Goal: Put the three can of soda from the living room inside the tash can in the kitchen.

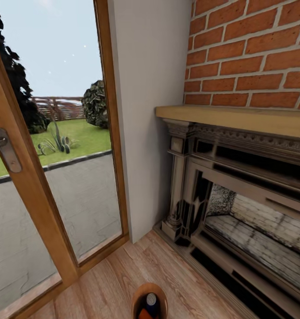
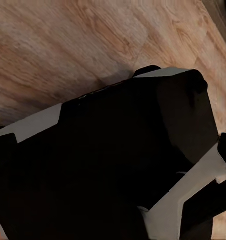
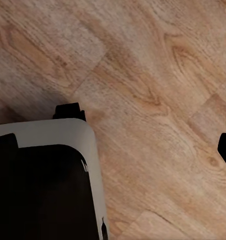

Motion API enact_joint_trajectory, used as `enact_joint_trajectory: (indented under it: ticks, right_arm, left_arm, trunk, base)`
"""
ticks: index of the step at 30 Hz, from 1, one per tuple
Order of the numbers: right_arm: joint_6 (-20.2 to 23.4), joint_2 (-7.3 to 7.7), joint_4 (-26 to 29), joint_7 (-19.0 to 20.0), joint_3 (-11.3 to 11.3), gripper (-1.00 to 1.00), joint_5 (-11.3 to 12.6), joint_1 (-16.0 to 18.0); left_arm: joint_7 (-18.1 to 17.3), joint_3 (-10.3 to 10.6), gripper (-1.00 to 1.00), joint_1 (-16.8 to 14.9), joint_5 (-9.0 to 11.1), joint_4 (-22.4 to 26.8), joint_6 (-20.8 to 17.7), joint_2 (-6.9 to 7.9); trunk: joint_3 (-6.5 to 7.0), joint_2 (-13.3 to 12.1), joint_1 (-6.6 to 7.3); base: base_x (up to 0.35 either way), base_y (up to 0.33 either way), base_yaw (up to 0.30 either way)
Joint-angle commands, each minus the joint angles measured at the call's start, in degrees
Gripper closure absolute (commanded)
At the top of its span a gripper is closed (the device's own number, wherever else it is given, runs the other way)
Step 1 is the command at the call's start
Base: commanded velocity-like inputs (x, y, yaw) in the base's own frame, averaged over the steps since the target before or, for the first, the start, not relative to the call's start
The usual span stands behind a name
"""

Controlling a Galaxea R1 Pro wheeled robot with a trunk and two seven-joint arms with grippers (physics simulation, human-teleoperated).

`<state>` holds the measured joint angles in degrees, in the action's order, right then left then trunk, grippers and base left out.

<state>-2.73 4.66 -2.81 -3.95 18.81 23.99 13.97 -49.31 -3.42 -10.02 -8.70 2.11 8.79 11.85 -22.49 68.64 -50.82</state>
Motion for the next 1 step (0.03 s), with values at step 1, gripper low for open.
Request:
enact_joint_trajectory:
  ticks: [1]
  right_arm:
    - [0.0, 0.0, 0.0, 0.0, 0.0, -1.0, 0.0, 0.0]
  left_arm:
    - [0.0, 0.0, -1.0, 0.0, 0.0, 0.0, 0.0, -0.12]
  trunk:
    - [0.0, 0.0, 0.0]
  base:
    - [0.0, 0.0, 0.0]
